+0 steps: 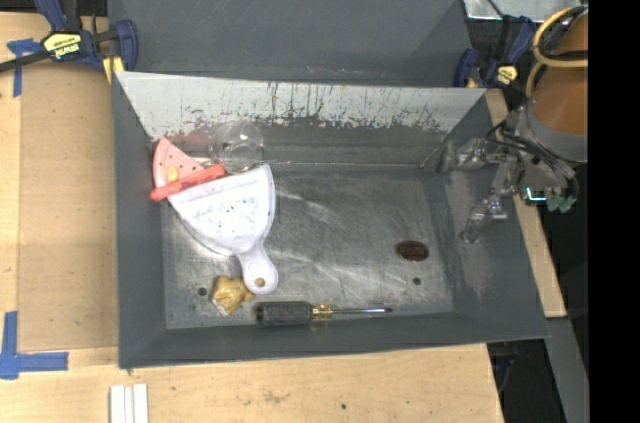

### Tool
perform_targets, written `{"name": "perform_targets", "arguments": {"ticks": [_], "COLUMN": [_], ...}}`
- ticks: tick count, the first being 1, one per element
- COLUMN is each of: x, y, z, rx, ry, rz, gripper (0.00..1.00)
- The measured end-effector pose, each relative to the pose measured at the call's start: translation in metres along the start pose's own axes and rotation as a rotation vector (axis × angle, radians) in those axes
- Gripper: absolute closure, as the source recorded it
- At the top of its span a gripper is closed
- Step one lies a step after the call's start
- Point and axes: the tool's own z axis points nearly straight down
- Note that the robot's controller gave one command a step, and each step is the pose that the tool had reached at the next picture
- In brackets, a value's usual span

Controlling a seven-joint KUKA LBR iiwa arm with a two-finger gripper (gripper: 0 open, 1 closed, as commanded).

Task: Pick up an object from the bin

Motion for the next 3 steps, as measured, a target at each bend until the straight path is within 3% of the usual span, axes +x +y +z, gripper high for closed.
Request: {"name": "perform_targets", "arguments": {"ticks": [1, 2, 3], "x": [-0.002, -0.033, -0.074], "y": [0.001, -0.002, -0.001], "z": [-0.004, 0.020, 0.073], "rx": [0.002, 0.006, 0.002], "ry": [-0.008, -0.018, -0.010], "rz": [-0.003, -0.121, -0.229], "gripper": [0.00, 0.00, 0.00]}}
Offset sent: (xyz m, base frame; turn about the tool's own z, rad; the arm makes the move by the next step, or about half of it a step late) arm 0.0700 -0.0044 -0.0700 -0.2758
